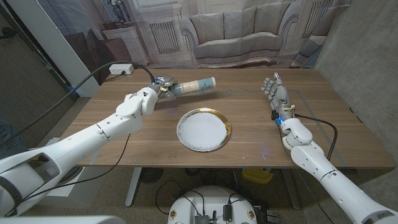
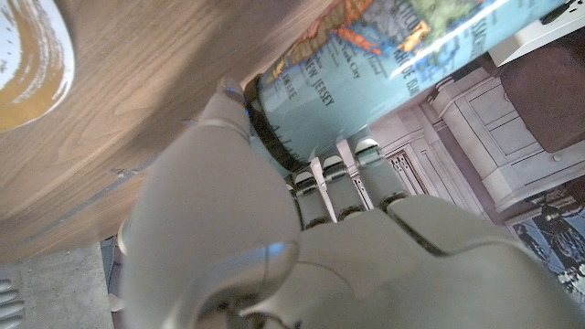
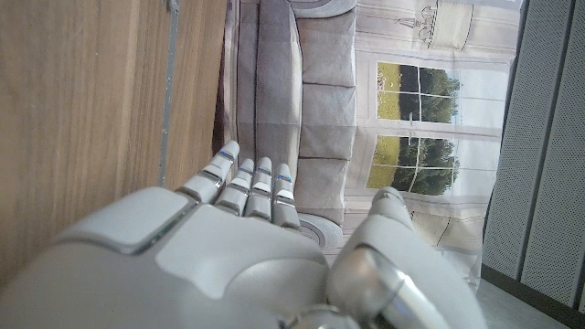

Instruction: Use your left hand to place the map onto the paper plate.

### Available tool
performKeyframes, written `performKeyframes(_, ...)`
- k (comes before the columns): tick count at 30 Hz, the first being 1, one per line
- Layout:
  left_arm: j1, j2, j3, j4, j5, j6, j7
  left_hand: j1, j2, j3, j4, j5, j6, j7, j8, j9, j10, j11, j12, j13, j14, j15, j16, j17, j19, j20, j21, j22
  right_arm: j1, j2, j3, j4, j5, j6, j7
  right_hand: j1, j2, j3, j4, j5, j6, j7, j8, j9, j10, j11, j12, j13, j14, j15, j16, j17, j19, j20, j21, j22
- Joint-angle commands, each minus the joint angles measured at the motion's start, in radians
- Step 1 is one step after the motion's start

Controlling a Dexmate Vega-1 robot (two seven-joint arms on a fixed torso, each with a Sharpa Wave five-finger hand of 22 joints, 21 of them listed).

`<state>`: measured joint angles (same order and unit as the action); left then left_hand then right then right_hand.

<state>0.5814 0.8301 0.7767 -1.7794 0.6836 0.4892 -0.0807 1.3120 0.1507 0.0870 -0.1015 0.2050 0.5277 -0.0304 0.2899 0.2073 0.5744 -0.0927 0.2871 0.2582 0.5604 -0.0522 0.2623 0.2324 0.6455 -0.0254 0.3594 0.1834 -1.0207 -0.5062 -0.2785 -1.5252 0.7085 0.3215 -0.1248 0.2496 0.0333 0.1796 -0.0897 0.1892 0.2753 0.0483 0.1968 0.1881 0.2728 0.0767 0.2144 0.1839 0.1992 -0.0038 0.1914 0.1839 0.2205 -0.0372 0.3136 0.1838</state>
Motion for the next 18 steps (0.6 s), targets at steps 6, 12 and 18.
performKeyframes(6, 0.045, -0.004, -0.037, -0.023, 0.016, -0.077, 0.053, 0.003, 0.002, 0.003, 0.002, -0.001, 0.014, -0.004, -0.005, 0.001, 0.009, -0.008, -0.003, 0.002, 0.009, -0.068, -0.003, 0.004, 0.001, -0.008, -0.002, 0.003, -0.005, 0.002, -0.001, 0.002, 0.002, 0.001, -0.002, 0.002, 0.004, 0.002, -0.009, -0.002, 0.007, 0.000, 0.001, 0.004, 0.009, 0.000, 0.000, 0.004, 0.006, 0.000, 0.000, 0.002, 0.009, -0.033, -0.002, 0.002)
performKeyframes(12, 0.069, 0.007, -0.054, -0.046, 0.015, -0.104, 0.067, 0.002, 0.002, 0.004, 0.003, -0.001, 0.017, -0.006, -0.006, 0.001, 0.012, -0.010, -0.004, 0.003, 0.009, -0.071, -0.005, 0.004, -0.002, -0.010, -0.004, 0.003, -0.005, 0.004, -0.004, 0.002, 0.003, -0.001, -0.002, 0.002, 0.004, 0.002, -0.009, -0.002, 0.007, -0.001, 0.001, 0.004, 0.009, 0.000, 0.000, 0.004, 0.006, -0.001, 0.000, 0.001, 0.009, -0.033, -0.004, 0.002)
performKeyframes(18, 0.089, 0.011, -0.067, -0.055, 0.022, -0.127, 0.089, -0.002, 0.001, 0.004, 0.006, -0.002, 0.020, -0.010, -0.008, 0.001, 0.013, -0.012, -0.006, 0.002, 0.005, -0.074, -0.008, 0.005, -0.020, -0.019, -0.011, 0.003, -0.006, 0.004, -0.004, -0.001, 0.002, 0.000, -0.002, 0.002, 0.005, 0.002, -0.009, -0.002, 0.007, -0.001, 0.001, 0.004, 0.009, 0.000, 0.000, 0.004, 0.007, 0.000, 0.000, 0.002, 0.010, -0.033, -0.006, 0.002)
